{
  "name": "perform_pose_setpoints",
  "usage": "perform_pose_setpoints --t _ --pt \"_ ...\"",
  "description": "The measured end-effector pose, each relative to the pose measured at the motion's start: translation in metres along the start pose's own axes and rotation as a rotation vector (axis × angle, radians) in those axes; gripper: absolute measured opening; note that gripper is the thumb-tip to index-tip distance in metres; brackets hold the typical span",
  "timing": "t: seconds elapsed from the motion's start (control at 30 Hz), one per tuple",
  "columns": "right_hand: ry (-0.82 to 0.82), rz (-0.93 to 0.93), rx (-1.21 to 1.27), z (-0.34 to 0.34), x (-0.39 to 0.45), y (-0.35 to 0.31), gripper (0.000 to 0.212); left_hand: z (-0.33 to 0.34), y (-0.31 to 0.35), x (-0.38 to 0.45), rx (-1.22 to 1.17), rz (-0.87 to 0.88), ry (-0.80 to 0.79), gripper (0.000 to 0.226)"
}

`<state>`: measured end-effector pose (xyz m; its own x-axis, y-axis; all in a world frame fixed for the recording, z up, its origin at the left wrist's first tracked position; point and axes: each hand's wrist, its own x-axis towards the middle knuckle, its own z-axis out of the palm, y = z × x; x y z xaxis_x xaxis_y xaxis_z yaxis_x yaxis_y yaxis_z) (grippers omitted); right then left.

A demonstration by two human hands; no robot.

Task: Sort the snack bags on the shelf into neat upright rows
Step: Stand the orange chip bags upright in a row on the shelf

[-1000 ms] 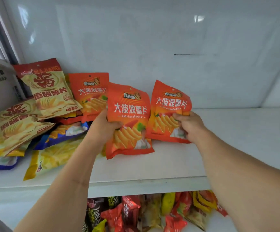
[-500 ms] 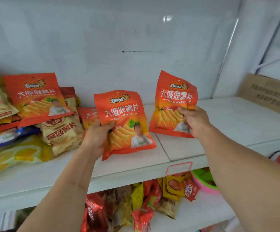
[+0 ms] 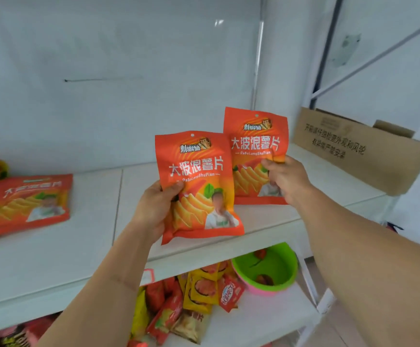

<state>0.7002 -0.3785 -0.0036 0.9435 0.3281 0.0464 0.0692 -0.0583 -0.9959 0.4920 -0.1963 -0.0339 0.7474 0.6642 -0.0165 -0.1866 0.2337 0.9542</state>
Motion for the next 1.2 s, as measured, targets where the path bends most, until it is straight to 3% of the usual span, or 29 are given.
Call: perform_pose_setpoints --t 0.53,0.83,1.0,1.13,1.2 --pt "-0.022 -0.014 -0.097 -0.084 0.184 0.015 0.018 0.158 -0.032 0.132 0.039 0.032 -0.066 0.023" --pt "-0.206 -0.018 -0.051 -0.112 0.281 0.035 0.036 0.233 -0.073 0.178 0.048 0.021 0.126 0.018" --pt "-0.257 0.047 -0.001 -0.119 0.303 0.032 0.06 0.275 -0.094 0.197 0.072 -0.012 0.228 0.019" --pt "-0.293 0.055 0.042 -0.116 0.32 0.035 0.05 0.301 -0.106 0.214 0.111 -0.002 0.286 0.013" --pt "-0.363 0.057 0.039 -0.113 0.324 0.039 0.058 0.309 -0.112 0.222 0.152 0.005 0.313 0.011"
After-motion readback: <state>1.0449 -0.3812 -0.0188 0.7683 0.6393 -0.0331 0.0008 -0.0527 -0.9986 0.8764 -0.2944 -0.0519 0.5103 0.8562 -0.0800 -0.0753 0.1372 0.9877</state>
